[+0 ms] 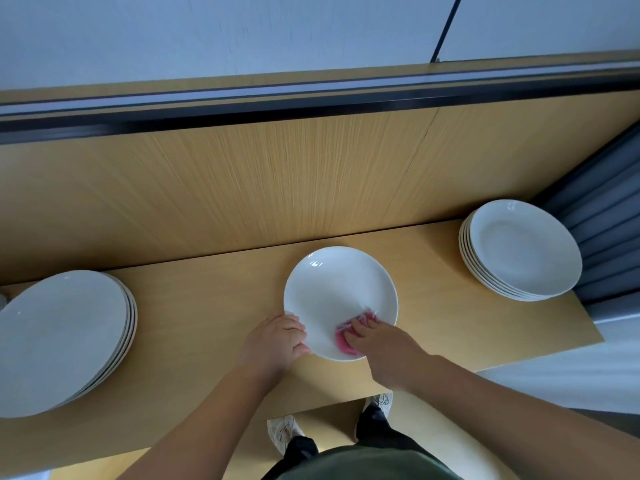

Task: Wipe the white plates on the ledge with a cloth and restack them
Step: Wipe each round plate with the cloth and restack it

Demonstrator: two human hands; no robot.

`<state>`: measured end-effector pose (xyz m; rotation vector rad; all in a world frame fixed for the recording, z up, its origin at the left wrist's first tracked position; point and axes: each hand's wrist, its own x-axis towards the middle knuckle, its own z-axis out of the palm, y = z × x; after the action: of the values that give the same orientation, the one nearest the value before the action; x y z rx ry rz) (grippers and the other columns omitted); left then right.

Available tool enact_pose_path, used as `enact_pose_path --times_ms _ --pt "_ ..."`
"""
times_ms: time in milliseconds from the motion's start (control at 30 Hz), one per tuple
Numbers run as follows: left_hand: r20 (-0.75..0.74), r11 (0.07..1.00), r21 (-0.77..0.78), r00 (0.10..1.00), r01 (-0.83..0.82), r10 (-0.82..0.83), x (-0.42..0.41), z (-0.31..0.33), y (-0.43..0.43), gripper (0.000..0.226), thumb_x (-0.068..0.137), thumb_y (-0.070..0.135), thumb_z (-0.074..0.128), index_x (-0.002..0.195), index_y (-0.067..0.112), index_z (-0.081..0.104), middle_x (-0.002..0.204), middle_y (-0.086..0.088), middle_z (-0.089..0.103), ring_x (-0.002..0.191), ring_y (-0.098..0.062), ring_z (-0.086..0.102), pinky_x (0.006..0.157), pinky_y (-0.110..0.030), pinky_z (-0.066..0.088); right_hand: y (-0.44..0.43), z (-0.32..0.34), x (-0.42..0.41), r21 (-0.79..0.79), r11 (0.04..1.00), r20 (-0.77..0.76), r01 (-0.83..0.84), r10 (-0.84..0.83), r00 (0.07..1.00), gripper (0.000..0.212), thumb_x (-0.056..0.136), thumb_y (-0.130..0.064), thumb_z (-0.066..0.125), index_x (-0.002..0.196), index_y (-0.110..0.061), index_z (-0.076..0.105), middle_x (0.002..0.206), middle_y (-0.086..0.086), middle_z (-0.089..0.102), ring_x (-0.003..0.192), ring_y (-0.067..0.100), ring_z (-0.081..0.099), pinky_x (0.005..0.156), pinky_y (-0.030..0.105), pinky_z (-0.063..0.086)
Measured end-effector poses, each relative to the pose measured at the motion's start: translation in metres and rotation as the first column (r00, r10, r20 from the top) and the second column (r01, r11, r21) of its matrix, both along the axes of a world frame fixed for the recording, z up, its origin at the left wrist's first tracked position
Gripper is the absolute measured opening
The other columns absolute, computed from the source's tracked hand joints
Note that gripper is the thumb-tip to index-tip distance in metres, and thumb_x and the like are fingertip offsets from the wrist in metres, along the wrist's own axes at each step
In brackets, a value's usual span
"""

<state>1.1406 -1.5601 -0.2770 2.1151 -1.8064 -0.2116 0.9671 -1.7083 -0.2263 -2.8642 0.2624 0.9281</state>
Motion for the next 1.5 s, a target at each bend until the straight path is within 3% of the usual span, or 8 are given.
enact_pose_path --times_ms 167,300,467,733,1000,1167,1267,1500 --pt "-0.052 0.999 0.036 0.999 0.004 -0.002 0.0 0.002 0.0 0.023 0.052 0.051 0.07 0.062 0.03 0.074 0.076 0.02 0.07 0.08 -0.001 0.069 0.063 -0.009 0.048 -0.007 0.007 0.001 0.358 0.902 -0.041 0.242 -0.244 0.969 0.061 0.094 -0.001 0.039 0.135 -0.046 0.046 0.142 -0.008 0.048 0.13 0.023 0.043 0.109 0.031 0.037" --pt "-0.016 0.999 0.008 0.999 0.04 -0.04 0.004 0.002 0.001 0.03 0.059 0.049 0.08 0.07 0.022 0.074 0.08 0.013 0.071 0.087 -0.01 0.07 0.082 -0.017 0.045 -0.033 0.023 0.016 0.556 0.749 -0.009 0.361 -0.429 0.903 0.023 0.102 -0.05 0.04 0.109 -0.062 0.058 0.121 -0.026 0.057 0.114 0.012 0.052 0.096 0.018 0.042" --pt "-0.035 0.999 -0.014 0.999 0.03 -0.031 0.0 -0.004 0.01 0.043 0.077 0.049 0.05 0.08 0.015 0.075 0.087 0.007 0.071 0.099 -0.013 0.061 0.096 -0.025 0.038 -0.055 -0.004 0.054 0.409 0.881 0.289 0.237 -0.372 0.882 0.074 0.089 0.013 0.035 0.148 -0.031 0.038 0.151 -0.013 0.039 0.143 0.013 0.03 0.119 0.025 0.016" --pt "-0.139 0.999 0.002 0.99 -0.035 0.034 -0.001 -0.004 0.01 0.042 0.08 0.048 0.047 0.074 0.019 0.077 0.084 0.009 0.072 0.092 -0.012 0.068 0.091 -0.023 0.047 -0.036 -0.046 0.063 0.11 0.977 0.206 0.183 -0.202 0.957 0.07 0.097 -0.004 0.039 0.156 -0.021 0.004 0.163 0.006 -0.008 0.148 0.035 -0.016 0.121 0.049 -0.001" --pt "-0.133 0.999 -0.006 0.991 -0.034 0.033 0.0 -0.003 0.009 0.044 0.077 0.05 0.046 0.074 0.02 0.078 0.083 0.009 0.072 0.089 -0.01 0.068 0.091 -0.018 0.042 -0.018 -0.015 0.028 0.277 0.96 0.098 0.032 -0.062 0.993 0.072 0.093 0.0 0.049 0.152 -0.033 0.026 0.162 -0.001 0.01 0.149 0.024 0.01 0.12 0.034 0.015" --pt "-0.112 1.0 -0.012 0.993 -0.025 0.024 0.0 -0.002 0.008 0.043 0.078 0.05 0.045 0.072 0.021 0.077 0.082 0.01 0.072 0.087 -0.011 0.069 0.091 -0.02 0.041 -0.036 0.012 0.047 0.495 0.802 0.103 0.333 -0.435 0.894 0.028 0.099 -0.019 0.04 0.111 -0.025 0.065 0.104 0.001 0.062 0.089 0.019 0.057 0.085 0.039 0.044" --pt "-0.102 0.999 -0.029 0.995 -0.015 0.012 -0.001 0.0 0.007 0.043 0.077 0.05 0.045 0.07 0.022 0.077 0.08 0.011 0.072 0.086 -0.01 0.069 0.09 -0.019 0.042 -0.052 0.017 0.065 0.443 0.774 -0.001 0.453 -0.504 0.864 0.046 0.097 -0.015 0.042 0.14 -0.028 0.049 0.129 -0.003 0.06 0.109 0.015 0.055 0.094 0.022 0.041" --pt "-0.112 1.0 -0.01 0.994 -0.011 0.01 -0.002 0.001 0.007 0.043 0.077 0.05 0.044 0.071 0.023 0.077 0.081 0.011 0.072 0.088 -0.01 0.069 0.088 -0.021 0.048 -0.063 0.012 0.07 0.173 0.923 0.297 0.344 -0.382 0.875 0.045 0.101 -0.027 0.044 0.144 -0.015 0.043 0.153 0.014 0.032 0.138 0.029 0.035 0.108 0.036 0.036"
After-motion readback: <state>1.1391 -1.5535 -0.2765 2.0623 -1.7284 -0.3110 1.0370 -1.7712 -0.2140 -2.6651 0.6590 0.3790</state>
